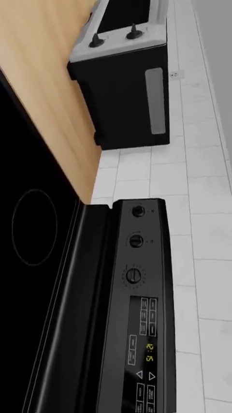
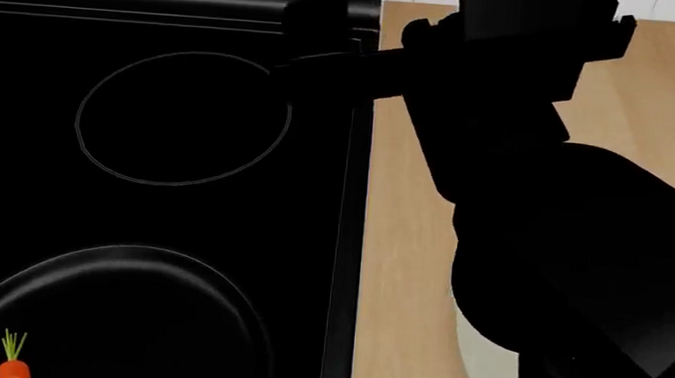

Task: Pick the carrot from the pan and place it on the plate.

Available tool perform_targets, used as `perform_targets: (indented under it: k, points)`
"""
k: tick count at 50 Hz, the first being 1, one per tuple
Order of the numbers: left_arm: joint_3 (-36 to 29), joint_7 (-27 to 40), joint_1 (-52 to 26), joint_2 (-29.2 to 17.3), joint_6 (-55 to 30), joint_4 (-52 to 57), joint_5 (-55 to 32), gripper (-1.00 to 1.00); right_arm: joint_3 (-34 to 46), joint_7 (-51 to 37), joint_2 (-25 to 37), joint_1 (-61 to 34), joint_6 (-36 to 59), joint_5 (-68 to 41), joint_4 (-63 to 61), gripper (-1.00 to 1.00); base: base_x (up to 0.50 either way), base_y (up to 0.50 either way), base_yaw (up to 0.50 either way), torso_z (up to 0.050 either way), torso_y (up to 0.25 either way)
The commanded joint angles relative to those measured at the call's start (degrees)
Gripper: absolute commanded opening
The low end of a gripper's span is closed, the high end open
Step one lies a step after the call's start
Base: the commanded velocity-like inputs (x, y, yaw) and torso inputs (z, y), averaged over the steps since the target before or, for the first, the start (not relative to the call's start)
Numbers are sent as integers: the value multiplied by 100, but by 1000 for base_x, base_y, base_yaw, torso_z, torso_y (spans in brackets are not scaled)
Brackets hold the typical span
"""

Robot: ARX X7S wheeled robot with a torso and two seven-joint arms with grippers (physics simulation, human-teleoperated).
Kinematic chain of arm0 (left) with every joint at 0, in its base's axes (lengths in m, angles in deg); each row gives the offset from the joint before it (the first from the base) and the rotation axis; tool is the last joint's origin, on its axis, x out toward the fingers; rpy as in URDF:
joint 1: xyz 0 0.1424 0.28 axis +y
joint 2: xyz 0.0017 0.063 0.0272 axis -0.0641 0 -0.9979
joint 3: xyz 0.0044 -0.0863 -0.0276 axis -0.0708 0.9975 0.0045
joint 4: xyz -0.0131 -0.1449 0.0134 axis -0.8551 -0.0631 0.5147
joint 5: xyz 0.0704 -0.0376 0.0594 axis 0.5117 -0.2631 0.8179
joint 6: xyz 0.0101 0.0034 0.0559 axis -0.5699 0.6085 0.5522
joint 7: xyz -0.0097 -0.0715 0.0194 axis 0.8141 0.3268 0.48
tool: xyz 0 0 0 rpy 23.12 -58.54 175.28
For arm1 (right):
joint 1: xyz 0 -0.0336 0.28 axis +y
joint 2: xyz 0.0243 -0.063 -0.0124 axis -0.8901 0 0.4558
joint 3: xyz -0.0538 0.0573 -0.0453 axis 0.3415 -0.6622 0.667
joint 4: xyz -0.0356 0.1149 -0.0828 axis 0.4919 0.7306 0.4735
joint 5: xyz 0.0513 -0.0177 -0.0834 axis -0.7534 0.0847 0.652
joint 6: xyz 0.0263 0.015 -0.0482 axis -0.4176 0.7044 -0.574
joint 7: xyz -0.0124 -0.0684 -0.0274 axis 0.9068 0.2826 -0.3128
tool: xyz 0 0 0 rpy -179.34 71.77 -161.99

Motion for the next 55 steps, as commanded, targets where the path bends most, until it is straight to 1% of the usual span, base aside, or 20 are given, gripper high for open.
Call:
perform_targets:
  k: [1, 4, 8, 11, 14, 16, 18, 22, 29, 35, 38, 40, 41, 43, 46, 51, 52, 53, 54, 55]
  points:
    - [838, -320, 406, 127, 259, 65, 299, 100, 94, 143, -204, 42, 185, -103, -24, 100, 0, 0, 0, 0, 0]
    - [881, -277, 432, 180, 326, 45, 265, 100, 138, 19, -380, 102, 554, -498, -358, 100, 0, 0, 0, 0, 0]
    - [881, -248, 436, 232, 381, 30, 244, 100, -313, -730, -975, 167, 1535, -1633, -629, 100, 0, 0, 0, 0, 0]
    - [952, -210, 461, 297, 464, 7, 173, 100, -466, -1104, -1273, 225, 1870, -2220, -616, 100, 0, 0, 0, 0, 0]
    - [981, -230, 486, 298, 468, 28, 170, 100, -417, -1327, -1380, 223, 1973, -2529, -546, 100, 0, 0, 0, 0, 0]
    - [1055, -242, 516, 298, 495, 42, 135, 100, -330, -1804, -1481, 115, 2126, -2992, -254, 100, 0, 0, 0, 0, 0]
    - [1165, -207, 560, 351, 588, 36, 42, 100, -179, -2051, -1466, 9, 2092, -3253, -20, 100, 0, 0, 0, 0, 0]
    - [1400, -111, 637, 462, 790, -31, -180, 100, 200, -2235, -1426, -149, 2055, -3457, 412, 100, 0, 0, 0, 0, 0]
    - [1595, 25, 710, 579, 1009, -125, -400, 100, 640, -2238, -1364, -326, 2000, -3823, 1116, 100, 0, 0, 0, 0, 0]
    - [1656, 129, 734, 642, 1118, -191, -529, 100, 801, -2728, -1399, -406, 1840, -4696, 1939, 100, 0, 0, 0, 0, 0]
    - [1739, 171, 765, 665, 1182, -223, -615, 100, 862, -2701, -1434, -323, 1713, -4805, 2019, 100, 0, 0, 0, 0, 0]
    - [1531, 79, 647, 509, 907, -211, -413, 100, 919, -2622, -1455, -259, 1641, -4774, 2033, 100, 0, 0, 0, 0, 0]
    - [1633, 111, 736, 570, 1017, -181, -497, 100, 941, -2566, -1464, -244, 1601, -4743, 2051, 100, 0, 0, 0, 0, 0]
    - [1512, 58, 681, 490, 869, -164, -386, 100, 971, -2467, -1471, -228, 1523, -4697, 2081, 100, 0, 0, 0, 0, 0]
    - [1794, 201, 847, 665, 1189, -203, -658, 100, 1036, -2384, -1488, -193, 1427, -4698, 2137, 100, 0, 0, 0, 0, 0]
    - [1847, 241, 892, 686, 1215, -198, -732, 100, 1114, -2660, -1599, -180, 1111, -5058, 2130, 100, 0, 0, 0, 0, 0]
    - [1585, 136, 751, 526, 906, -170, -501, 100, 1209, -2750, -1654, -176, 1031, -5077, 2116, 100, 0, 0, 0, 0, 0]
    - [1561, 103, 744, 495, 844, -147, -466, 100, 1314, -2813, -1676, -179, 952, -5126, 2120, 100, 0, 0, 0, 0, 0]
    - [1588, 103, 757, 496, 856, -147, -484, 100, 1395, -2804, -1667, -190, 906, -5134, 2106, 100, 0, 0, 0, 0, 0]
    - [1791, 168, 869, 597, 1057, -157, -647, 100, 1545, -2834, -1691, -178, 805, -5147, 2128, 100, 0, 0, 0, 0, 0]
